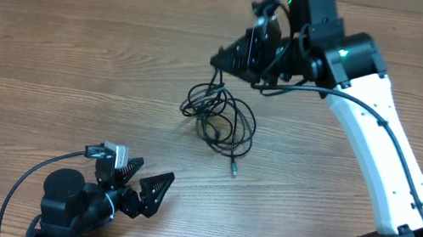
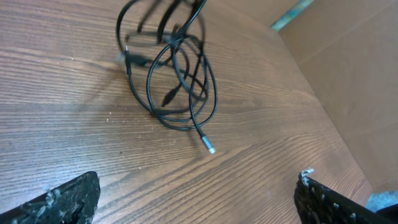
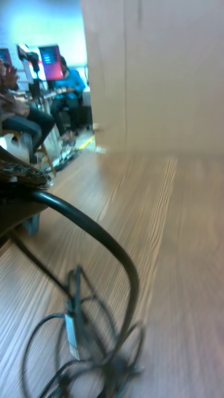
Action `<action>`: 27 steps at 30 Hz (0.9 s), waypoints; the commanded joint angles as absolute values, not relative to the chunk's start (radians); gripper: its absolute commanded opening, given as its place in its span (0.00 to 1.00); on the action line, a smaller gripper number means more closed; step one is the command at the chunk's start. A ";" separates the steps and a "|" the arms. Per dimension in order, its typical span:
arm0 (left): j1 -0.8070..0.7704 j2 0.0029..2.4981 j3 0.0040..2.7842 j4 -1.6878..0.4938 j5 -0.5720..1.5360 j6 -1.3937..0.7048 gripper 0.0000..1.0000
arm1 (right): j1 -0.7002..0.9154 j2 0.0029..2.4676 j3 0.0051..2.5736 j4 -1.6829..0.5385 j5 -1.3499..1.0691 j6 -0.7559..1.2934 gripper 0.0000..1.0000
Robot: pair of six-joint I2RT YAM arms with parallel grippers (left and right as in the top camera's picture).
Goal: Untangle cables
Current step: 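Lift the grasped cable strand upward and away with the right gripper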
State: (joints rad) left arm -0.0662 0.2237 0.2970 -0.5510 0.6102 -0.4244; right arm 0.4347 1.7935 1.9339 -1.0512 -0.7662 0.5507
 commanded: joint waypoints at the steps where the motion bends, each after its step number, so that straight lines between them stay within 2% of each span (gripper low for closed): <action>1: -0.072 0.224 0.316 -0.555 0.622 -0.480 0.99 | 0.430 1.699 2.079 -1.058 -0.804 0.609 0.04; 8: -0.072 0.224 0.316 -0.577 0.622 -0.502 1.00 | 0.430 1.631 2.235 -1.114 -0.617 0.628 0.04; 16: -0.072 0.224 0.316 -0.580 0.622 -0.503 1.00 | 0.430 1.632 2.238 -1.296 -0.384 0.620 0.04; 20: -0.072 0.224 0.316 -0.586 0.622 -0.502 1.00 | 0.430 1.646 2.238 -1.311 -0.447 0.620 0.04; 24: -0.072 0.224 0.316 -0.590 0.618 -0.502 1.00 | 0.417 1.625 2.240 -1.074 -0.721 0.620 0.04; 27: -0.072 0.224 0.316 -0.595 0.618 -0.502 0.99 | 0.393 1.603 2.240 -1.011 -0.760 0.620 0.04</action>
State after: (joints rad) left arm -0.0662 0.2237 0.2974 -0.5926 0.6102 -0.4961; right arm 0.4194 1.6558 2.2204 -1.0439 -0.6231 0.6250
